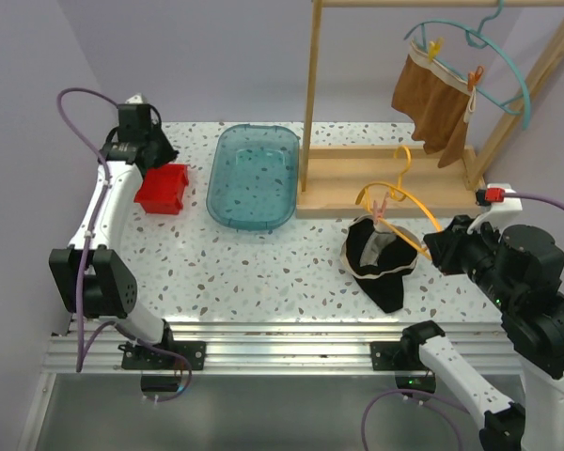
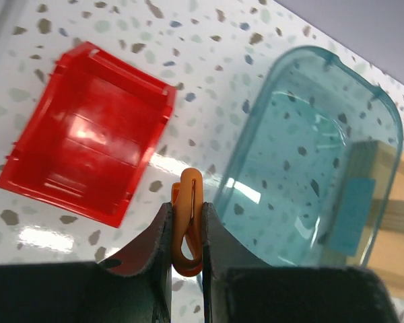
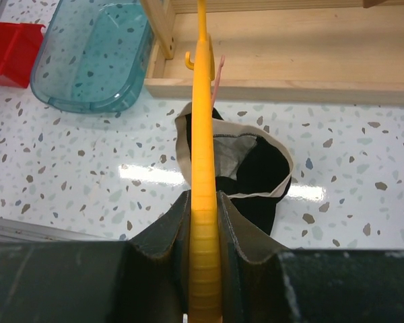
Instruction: Remove the underwear clipped to the hanger
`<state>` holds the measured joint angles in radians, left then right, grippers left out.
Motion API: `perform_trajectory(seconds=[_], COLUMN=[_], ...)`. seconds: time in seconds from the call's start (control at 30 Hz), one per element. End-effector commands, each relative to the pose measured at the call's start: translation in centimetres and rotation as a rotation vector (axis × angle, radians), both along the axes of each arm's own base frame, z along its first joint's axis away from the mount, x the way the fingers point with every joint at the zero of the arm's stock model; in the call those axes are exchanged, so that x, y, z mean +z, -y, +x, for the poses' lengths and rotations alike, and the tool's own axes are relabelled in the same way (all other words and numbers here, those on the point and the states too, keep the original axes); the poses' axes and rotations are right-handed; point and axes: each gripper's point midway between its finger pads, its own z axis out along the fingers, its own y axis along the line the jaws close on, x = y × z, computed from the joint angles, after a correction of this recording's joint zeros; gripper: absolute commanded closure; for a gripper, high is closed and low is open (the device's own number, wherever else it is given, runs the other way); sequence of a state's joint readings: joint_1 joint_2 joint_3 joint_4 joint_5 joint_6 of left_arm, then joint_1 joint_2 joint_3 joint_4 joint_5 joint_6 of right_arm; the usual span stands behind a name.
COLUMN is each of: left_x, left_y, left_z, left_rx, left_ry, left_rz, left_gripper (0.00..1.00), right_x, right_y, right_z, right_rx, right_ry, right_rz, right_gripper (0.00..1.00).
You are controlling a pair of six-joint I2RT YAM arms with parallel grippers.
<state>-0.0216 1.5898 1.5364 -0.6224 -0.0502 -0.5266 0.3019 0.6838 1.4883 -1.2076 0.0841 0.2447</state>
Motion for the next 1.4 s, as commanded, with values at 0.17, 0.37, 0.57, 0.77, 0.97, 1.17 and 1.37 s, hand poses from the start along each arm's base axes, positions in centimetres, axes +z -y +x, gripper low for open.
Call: perform_trajectory(seconds=[0.17, 0.37, 0.57, 0.77, 0.97, 1.17, 1.37], left_x=[-0.4, -2.6, -4.7, -4.0, -0.4, 4.9, 7.0], left_y=[-6.6, -8.8, -9.5, -9.3, -5.4, 8.4, 24.1], left_z=[3.7, 4.6, 4.4, 4.3, 3.6, -2.7, -12.9], left_rx=[0.126, 0.19, 0.217, 0.211, 0.082, -0.304, -0.685], left_ry=[0.028, -0.052, -0.119, -0.105, -0.026, 0.079, 0.108], left_rz=[0.092, 0.146, 0.149, 0.144, -0.011, -0.278, -0.562], left_gripper=[1.0, 0.94, 0.51, 0.17, 0.0, 0.0, 0.0], right_x=[0.8, 0.7, 0.7, 0.8, 0.9, 0.8, 0.2], right_y=[-0.4, -0.1, -0.2, -0.5, -0.3, -0.2, -0.3], right_z=[-0.6, -0.7, -0.4, 0.2, 0.5, 0.1, -0.3], right_rx=[0.021, 0.015, 0.01, 0.019, 0.004, 0.01, 0.021], right_ry=[0.049, 0.042, 0.037, 0.041, 0.049, 0.076, 0.087], right_rz=[0.043, 0.026, 0.024, 0.029, 0.023, 0.022, 0.032], right_gripper=[1.0, 1.0, 1.0, 1.0, 1.0, 1.0, 1.0])
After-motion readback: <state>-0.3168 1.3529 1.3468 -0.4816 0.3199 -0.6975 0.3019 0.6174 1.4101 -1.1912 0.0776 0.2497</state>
